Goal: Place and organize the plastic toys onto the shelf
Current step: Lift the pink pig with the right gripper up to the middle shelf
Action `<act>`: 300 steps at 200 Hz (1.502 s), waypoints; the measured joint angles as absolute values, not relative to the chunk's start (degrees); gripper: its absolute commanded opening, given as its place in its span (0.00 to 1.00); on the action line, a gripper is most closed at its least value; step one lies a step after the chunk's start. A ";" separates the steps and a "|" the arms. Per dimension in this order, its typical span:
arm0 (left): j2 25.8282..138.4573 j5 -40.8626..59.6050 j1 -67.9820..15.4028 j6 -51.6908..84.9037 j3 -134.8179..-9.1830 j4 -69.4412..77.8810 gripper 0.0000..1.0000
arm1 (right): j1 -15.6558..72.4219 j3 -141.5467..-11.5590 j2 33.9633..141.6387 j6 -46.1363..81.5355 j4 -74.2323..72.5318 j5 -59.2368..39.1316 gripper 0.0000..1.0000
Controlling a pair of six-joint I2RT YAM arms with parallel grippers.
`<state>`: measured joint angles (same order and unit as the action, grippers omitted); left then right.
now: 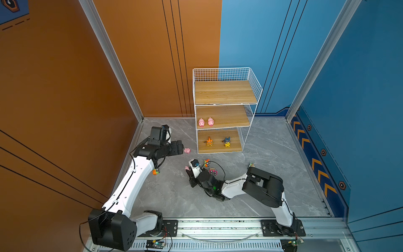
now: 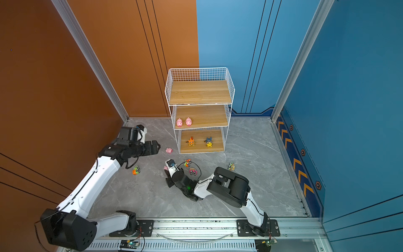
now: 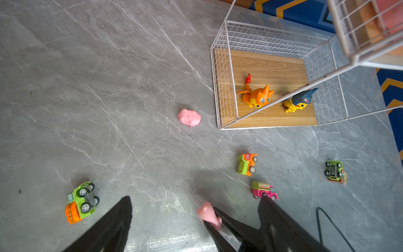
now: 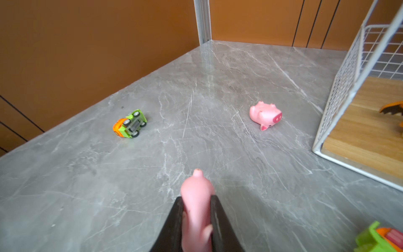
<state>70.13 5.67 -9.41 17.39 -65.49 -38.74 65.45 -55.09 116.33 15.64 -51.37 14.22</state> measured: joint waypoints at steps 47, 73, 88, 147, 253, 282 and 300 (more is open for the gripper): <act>70.13 5.67 -9.43 17.39 -65.43 -38.74 0.92 | 64.84 -50.94 103.39 14.04 -46.35 11.16 0.22; 70.11 5.69 -9.43 17.39 -64.90 -38.57 0.92 | 62.92 -50.70 96.53 12.36 -39.90 11.42 0.22; 70.06 5.69 -9.43 17.39 -64.82 -38.57 0.92 | 61.54 -50.74 92.53 11.09 -35.88 12.56 0.22; 69.43 5.72 -9.50 17.39 -64.82 -38.54 0.92 | 54.33 -54.98 85.47 7.22 -23.33 18.90 0.22; 69.43 5.69 -9.80 17.39 -64.79 -38.54 0.92 | 46.15 -64.23 87.31 4.47 -17.98 22.87 0.22; 69.43 5.69 -9.82 17.39 -64.79 -38.54 0.92 | 45.45 -64.23 88.14 3.51 -18.24 23.33 0.22; 69.43 5.69 -9.82 17.39 -64.79 -38.54 0.92 | 44.99 -64.31 88.55 2.98 -19.11 23.68 0.22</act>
<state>69.43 5.69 -9.82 17.39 -64.79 -38.54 44.99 -64.31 88.55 2.98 -19.11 23.68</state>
